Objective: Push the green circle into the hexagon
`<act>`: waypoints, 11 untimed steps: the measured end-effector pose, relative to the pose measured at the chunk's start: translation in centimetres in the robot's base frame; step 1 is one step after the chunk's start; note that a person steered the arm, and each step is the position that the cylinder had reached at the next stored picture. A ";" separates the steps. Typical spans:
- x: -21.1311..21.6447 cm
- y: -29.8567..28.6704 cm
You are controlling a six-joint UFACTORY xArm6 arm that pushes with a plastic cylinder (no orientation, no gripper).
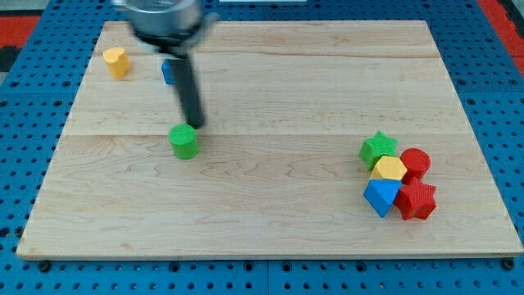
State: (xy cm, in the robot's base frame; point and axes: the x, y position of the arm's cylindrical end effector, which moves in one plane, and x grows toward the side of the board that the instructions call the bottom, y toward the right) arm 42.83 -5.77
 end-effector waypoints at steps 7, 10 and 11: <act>4.9 5.3; 10.6 4.0; 9.9 10.2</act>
